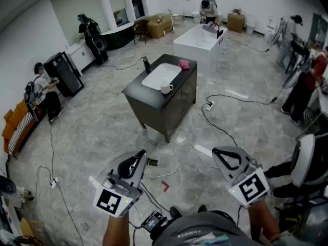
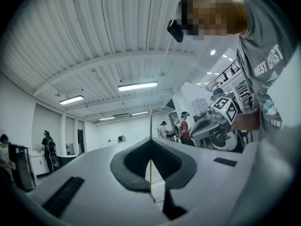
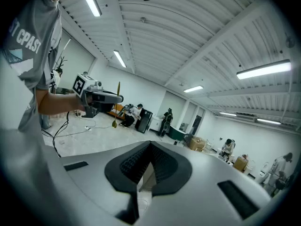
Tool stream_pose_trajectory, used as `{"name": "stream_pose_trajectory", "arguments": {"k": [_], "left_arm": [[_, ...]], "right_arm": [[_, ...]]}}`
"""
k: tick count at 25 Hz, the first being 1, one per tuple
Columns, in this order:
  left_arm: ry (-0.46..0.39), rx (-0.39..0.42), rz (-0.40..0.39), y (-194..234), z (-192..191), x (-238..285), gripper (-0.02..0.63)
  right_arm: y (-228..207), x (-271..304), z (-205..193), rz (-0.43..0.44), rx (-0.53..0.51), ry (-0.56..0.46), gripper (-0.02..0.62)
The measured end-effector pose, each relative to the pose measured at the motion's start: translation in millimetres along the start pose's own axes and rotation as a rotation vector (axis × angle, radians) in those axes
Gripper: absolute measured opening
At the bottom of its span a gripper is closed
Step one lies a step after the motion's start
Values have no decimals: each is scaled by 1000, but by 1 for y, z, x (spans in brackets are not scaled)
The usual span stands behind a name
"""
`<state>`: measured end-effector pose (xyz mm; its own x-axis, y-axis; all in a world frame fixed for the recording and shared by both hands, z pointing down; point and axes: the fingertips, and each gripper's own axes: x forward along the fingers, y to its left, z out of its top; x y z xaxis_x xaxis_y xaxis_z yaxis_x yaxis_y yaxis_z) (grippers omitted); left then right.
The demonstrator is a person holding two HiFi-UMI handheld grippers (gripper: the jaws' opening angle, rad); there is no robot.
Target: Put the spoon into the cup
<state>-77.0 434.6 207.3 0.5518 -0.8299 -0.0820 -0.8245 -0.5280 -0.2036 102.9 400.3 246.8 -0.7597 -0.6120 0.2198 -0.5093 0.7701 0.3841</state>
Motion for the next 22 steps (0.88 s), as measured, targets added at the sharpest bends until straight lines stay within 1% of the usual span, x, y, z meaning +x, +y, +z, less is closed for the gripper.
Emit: {"name": "stream_pose_trajectory", "arguments": {"k": [10,15,22], "left_arm": [[-21,-15,-8,8,-1,-7,2],[-16,-23,-12,9,-8,-10,2],[-13,-32,-22,23,-20,-18,2]], "right_arm": [[12,11,9,-4,-18,4,30],[16,15,7,-13,-11,3,31],[23,30,11,-27,-8,-1,31]]}}
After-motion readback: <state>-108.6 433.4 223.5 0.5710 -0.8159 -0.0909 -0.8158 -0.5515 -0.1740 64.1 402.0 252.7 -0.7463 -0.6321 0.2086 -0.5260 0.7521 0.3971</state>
